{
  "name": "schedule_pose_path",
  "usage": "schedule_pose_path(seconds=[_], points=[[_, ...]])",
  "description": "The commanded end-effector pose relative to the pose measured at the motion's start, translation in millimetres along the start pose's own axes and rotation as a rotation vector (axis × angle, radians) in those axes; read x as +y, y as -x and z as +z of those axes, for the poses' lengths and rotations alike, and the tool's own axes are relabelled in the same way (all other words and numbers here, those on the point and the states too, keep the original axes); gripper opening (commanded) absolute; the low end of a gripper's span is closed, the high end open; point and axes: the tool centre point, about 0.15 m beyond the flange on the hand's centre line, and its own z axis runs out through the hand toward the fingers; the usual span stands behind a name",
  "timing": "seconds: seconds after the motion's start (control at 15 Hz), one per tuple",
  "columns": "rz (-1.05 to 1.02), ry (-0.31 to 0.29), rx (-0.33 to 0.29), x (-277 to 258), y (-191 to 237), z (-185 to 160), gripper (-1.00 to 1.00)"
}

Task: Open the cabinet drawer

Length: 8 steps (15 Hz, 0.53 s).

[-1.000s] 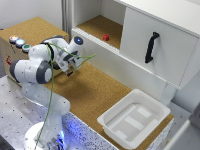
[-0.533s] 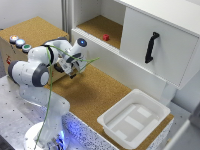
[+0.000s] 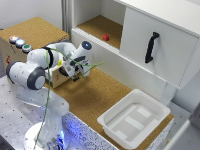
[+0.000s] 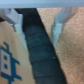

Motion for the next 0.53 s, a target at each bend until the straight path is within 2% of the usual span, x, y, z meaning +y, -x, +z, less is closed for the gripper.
schedule_pose_path(seconds=[0.0,0.27,0.33,0.47], points=[[-0.070,0.106,0.075,38,-15,-44,1.00],[-0.203,0.161,0.095,14,-11,-74,1.00],[-0.272,0.180,0.072,5,-11,-74,1.00],[-0.399,0.259,0.008,-9,-12,-64,1.00]])
